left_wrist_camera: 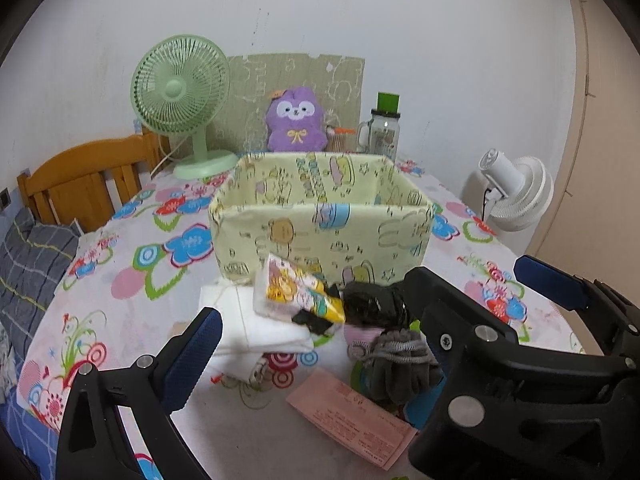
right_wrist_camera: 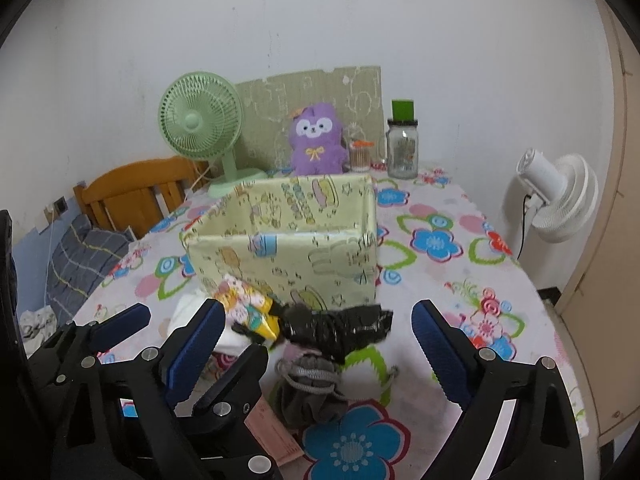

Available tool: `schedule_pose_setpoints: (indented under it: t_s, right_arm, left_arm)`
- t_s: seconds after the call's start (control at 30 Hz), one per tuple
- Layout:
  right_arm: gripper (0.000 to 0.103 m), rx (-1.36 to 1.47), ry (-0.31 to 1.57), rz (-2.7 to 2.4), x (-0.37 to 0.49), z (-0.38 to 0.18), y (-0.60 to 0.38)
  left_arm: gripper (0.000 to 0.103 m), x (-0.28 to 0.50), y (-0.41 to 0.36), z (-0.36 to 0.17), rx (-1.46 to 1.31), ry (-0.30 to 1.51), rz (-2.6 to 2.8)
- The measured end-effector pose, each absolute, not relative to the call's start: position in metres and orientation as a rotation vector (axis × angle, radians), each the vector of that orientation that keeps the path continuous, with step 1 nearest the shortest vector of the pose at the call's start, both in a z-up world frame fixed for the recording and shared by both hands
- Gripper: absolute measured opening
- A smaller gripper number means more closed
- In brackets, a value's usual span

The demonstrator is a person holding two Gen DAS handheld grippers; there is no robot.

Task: Organize soft objects
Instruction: 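Grasp the grey drawstring pouch with the right tool while the left tool grasps the pink paper slip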

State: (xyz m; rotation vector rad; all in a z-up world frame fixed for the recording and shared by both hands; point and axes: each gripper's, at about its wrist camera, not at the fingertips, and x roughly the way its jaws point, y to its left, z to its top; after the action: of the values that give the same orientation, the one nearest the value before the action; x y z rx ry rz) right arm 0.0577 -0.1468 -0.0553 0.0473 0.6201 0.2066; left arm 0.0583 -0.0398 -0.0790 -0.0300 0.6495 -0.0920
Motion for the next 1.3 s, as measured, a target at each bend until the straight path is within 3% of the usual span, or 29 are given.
schedule_pose_setpoints:
  t_s: [0.93, 1.03, 1.2, 1.3]
  right_arm:
    - [0.089, 0.041, 0.778, 0.280, 0.068, -0.123, -0.145]
    - [0.081, 0.042, 0.800, 0.295, 0.072, -0.128, -0.143]
    - [0.057, 0.054, 0.828, 0.325, 0.075, -0.135, -0.142]
    - [0.049, 0.050, 0.821, 0.322, 0.075, -0.134, -0.141]
  left_arm:
    - [0.102, 0.057, -0.044, -0.139, -0.066, 0.800, -0.064]
    - [0.102, 0.058, -0.045, -0.142, -0.055, 0.803, -0.063]
    - [0.101, 0.059, -0.047, -0.145, -0.033, 0.801, -0.049]
    - [0.101, 0.059, -0.048, -0.145, -0.032, 0.799, -0.047]
